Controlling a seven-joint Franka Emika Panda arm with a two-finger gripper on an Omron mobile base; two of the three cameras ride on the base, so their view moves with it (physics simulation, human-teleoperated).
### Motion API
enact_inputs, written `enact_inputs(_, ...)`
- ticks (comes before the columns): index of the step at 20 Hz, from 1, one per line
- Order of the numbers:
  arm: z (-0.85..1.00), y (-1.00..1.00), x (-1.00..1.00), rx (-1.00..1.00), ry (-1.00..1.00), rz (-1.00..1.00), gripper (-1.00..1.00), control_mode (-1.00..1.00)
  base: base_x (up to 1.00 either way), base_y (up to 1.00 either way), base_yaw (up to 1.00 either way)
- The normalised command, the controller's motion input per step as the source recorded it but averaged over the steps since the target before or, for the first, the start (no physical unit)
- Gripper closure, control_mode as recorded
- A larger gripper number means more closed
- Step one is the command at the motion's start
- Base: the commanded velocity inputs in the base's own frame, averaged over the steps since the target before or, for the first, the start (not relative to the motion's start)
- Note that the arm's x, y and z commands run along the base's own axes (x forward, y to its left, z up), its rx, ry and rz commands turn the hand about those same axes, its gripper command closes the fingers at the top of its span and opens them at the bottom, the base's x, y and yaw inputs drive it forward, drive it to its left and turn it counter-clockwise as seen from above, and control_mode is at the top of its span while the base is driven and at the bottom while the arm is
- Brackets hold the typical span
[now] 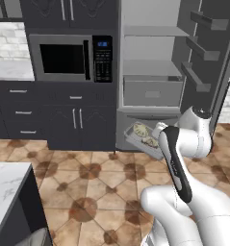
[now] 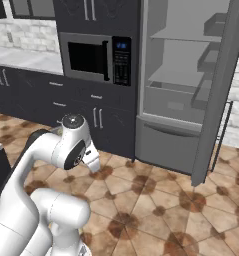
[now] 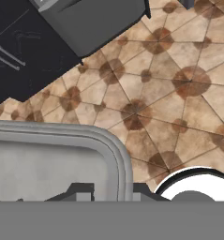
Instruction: Place two dumplings into each of the tupperware containers and then place the containers in the fridge.
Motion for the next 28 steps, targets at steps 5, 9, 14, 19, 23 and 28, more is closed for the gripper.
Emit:
enact_inputs(5,0.00,0.00,0.00,0.00,0.00,0.00,1.00,1.00,0.75,0.03,-0.33)
enact_inputs(9,0.00,0.00,0.00,0.00,0.00,0.00,1.00,1.00,0.82,0.12,-0.29)
enact_inputs(14,0.00,0.00,0.00,0.00,0.00,0.00,1.00,1.00,0.81,0.22,-0.28)
enact_inputs(19,0.00,0.00,0.00,0.00,0.00,0.00,1.00,1.00,0.73,0.35,-0.22)
enact_inputs(23,0.00,0.00,0.00,0.00,0.00,0.00,1.00,1.00,0.73,0.45,-0.13)
enact_inputs(28,0.00,0.00,0.00,0.00,0.00,0.00,1.00,1.00,0.72,0.36,-0.07)
